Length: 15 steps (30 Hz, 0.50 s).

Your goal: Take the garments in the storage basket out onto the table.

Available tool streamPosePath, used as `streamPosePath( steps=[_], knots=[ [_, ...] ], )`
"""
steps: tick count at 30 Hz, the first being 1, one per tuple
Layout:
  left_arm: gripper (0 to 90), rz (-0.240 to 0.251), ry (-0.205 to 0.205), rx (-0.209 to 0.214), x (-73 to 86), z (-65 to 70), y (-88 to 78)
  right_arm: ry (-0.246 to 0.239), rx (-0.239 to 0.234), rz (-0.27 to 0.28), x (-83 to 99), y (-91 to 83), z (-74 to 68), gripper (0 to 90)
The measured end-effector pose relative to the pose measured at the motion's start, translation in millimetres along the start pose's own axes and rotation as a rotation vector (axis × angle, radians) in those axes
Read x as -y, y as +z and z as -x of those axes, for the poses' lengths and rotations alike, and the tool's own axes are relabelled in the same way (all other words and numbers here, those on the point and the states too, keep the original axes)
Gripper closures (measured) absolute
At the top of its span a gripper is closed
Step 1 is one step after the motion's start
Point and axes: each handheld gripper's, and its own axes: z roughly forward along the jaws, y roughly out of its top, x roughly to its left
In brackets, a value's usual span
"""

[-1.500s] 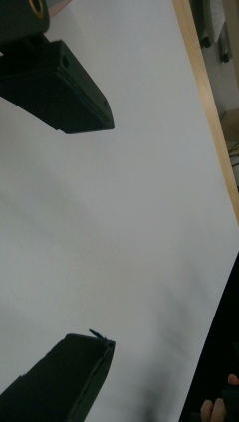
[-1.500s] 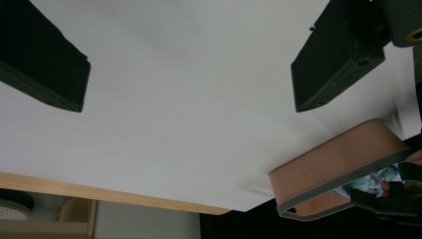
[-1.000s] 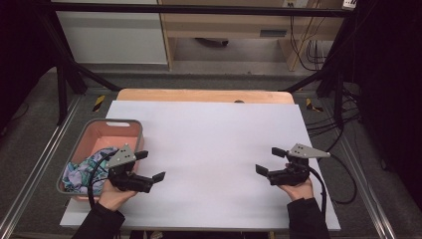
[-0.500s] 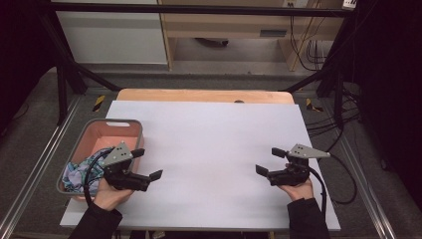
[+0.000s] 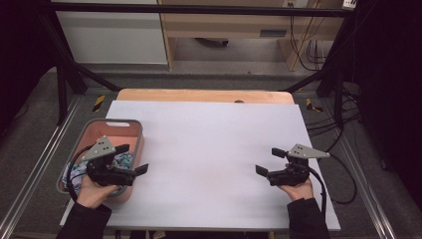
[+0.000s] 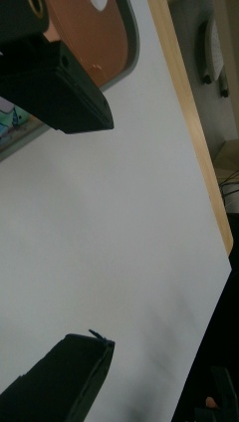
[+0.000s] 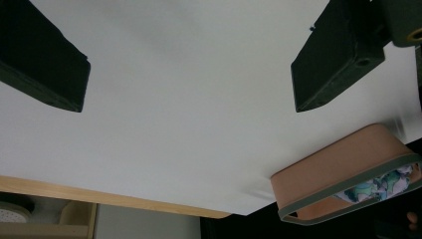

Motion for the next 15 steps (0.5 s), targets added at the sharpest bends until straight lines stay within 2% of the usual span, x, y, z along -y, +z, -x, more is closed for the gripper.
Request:
streamPosePath(
  steps=[5, 9, 11, 13, 15],
  knots=[
    [1.7, 0.01, -0.01, -0.027, 1.3, -9.5, -14.4, -0.005, 0.003, -0.013, 0.8, 2.5, -0.3, 2.5],
    [1.6, 0.012, -0.03, -0.065, 3.8, -19.0, -24.9, -0.005, 0.004, -0.014, 0.7, 2.6, -1.0, 2.6],
    [1.6, 0.001, -0.035, -0.102, 5.5, -23.6, -29.9, -0.005, 0.007, -0.014, 0.8, 2.7, -0.4, 2.5],
    [1.4, -0.008, -0.051, -0.109, 8.0, -28.6, -33.9, -0.005, 0.008, -0.015, 0.9, 2.6, -0.3, 2.5],
    [1.1, -0.023, -0.056, -0.135, 10.9, -32.9, -36.6, -0.004, 0.006, -0.015, 0.8, 2.6, -0.9, 2.6]
  ],
)
